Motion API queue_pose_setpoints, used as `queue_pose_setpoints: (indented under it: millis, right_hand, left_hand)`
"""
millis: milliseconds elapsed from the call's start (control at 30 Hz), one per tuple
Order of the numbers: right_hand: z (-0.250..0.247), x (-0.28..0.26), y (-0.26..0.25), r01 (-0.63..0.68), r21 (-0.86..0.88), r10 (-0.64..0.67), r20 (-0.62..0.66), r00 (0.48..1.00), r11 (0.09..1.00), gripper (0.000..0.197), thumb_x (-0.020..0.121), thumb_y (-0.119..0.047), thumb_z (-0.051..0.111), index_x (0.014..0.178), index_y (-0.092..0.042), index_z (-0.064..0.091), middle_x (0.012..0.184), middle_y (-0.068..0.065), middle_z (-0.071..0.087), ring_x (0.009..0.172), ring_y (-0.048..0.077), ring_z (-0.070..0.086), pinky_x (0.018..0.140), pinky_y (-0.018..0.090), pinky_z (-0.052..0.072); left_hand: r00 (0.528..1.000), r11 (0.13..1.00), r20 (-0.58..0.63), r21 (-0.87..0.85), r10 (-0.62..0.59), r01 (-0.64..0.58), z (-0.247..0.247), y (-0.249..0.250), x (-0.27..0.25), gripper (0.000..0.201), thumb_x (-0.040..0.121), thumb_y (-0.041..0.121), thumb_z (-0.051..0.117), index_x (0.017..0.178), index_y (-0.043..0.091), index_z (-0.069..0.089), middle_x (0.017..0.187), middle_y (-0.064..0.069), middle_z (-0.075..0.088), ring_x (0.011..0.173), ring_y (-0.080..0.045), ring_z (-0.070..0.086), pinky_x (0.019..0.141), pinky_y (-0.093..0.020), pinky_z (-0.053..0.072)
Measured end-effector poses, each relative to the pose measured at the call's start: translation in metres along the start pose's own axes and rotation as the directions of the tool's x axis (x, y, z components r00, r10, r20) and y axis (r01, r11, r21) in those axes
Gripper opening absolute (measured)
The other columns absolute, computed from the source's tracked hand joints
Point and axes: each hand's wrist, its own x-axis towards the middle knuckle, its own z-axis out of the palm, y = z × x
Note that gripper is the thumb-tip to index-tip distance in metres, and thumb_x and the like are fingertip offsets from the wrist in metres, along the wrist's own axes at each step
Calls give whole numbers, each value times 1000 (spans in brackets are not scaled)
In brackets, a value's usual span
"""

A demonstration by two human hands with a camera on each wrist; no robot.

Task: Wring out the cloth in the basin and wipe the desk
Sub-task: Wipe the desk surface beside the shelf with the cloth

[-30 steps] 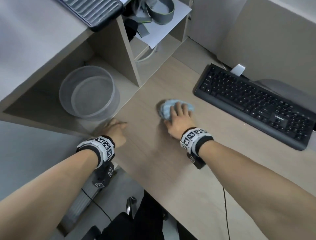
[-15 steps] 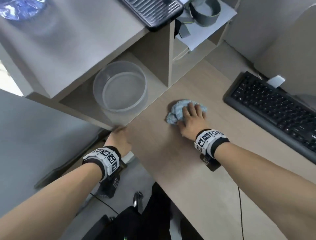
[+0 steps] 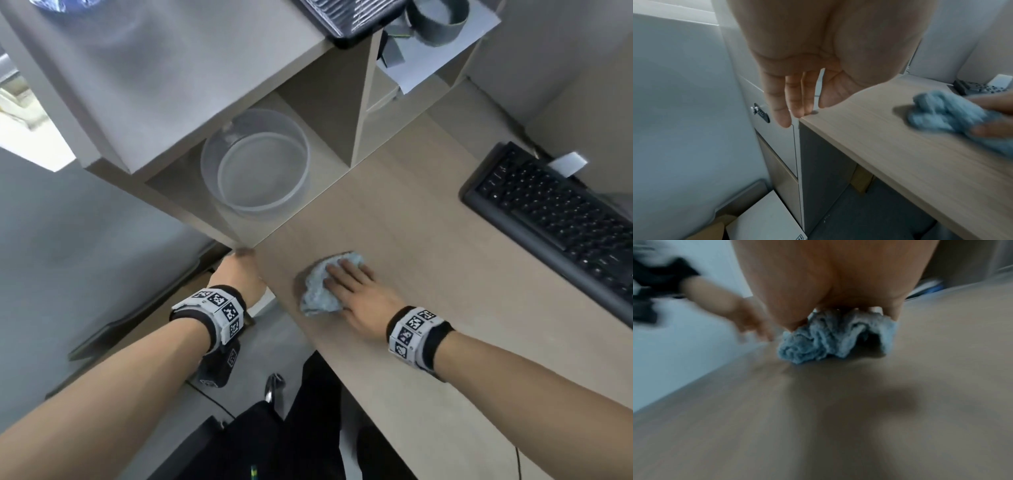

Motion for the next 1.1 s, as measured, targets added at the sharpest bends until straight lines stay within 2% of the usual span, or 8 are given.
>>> queue_pose_setpoints:
  millis: [200, 433, 600, 667, 833, 900, 967, 1100]
  right_hand:
    - [-38, 12, 44, -461, 221, 487, -75, 870, 859, 73, 95, -54, 39, 154, -17, 20, 165, 9, 3, 150, 35, 0, 119, 53, 5]
    - [32, -42, -54, -70, 60, 73, -56, 996, 996, 64, 93, -49, 37, 147, -15, 35, 160, 14, 25, 148, 37, 16, 117, 59, 17]
    - [62, -108, -15, -235, 66, 236, -8, 972, 970, 65, 92, -49, 31, 149, -20, 34, 161, 7, 23, 149, 31, 18, 118, 55, 22]
    - [64, -141, 18, -409, 114, 415, -35, 909, 906, 67, 95, -53, 20, 154, -22, 20, 165, 2, 6, 152, 26, 3, 122, 49, 10]
    - [72, -222, 102, -782, 343, 842, -48, 538, 520, 68, 99, -56, 21, 156, -20, 12, 165, 3, -3, 151, 27, -3, 122, 47, 6]
    - [67, -222, 113, -819, 406, 895, 5, 447, 406, 69, 99, -54, 20, 156, -16, 12, 165, 7, -3, 151, 31, -3, 121, 51, 7]
    - [56, -199, 100, -790, 443, 880, 4, 475, 424, 69, 99, -51, 25, 155, -10, 12, 164, 13, -1, 149, 37, -2, 119, 56, 7]
    - [55, -156, 37, -604, 357, 667, -79, 741, 712, 72, 97, -44, 37, 155, -11, 11, 164, 13, 4, 150, 36, 2, 119, 56, 7]
  left_hand:
    - [999, 999, -30, 40, 33, -32, 6, 11, 1, 41, 72, 12, 48, 111, 12, 59, 124, -12, 55, 114, -35, 56, 94, -44, 51]
    - [998, 998, -48, 55, -33, 35, 24, 27, -12, 48, 74, 17, 55, 121, 9, 54, 130, -18, 53, 116, -39, 54, 93, -46, 52]
    - [997, 988, -62, 147, 54, -44, 47, 52, -28, 49, 77, 14, 53, 125, 9, 54, 134, -17, 50, 127, -38, 46, 102, -46, 45]
    - [992, 978, -70, 185, 109, -94, 54, 67, -34, 48, 76, 12, 52, 124, 9, 55, 133, -16, 52, 124, -36, 49, 102, -44, 45]
    - [976, 955, -96, 247, 194, -166, 63, 109, -45, 53, 77, 8, 49, 129, 11, 55, 136, -12, 53, 125, -33, 50, 103, -40, 44]
    - [966, 940, -99, 276, 238, -203, 67, 127, -44, 52, 77, 7, 49, 128, 11, 56, 134, -11, 54, 125, -33, 50, 102, -40, 44]
    - [953, 924, -94, 290, 287, -250, 70, 142, -41, 53, 75, 5, 49, 127, 9, 56, 131, -14, 55, 123, -35, 51, 103, -40, 44]
    - [934, 897, -56, 304, 353, -321, 76, 169, -31, 57, 75, 5, 50, 131, 9, 55, 136, -14, 53, 126, -35, 49, 107, -38, 40]
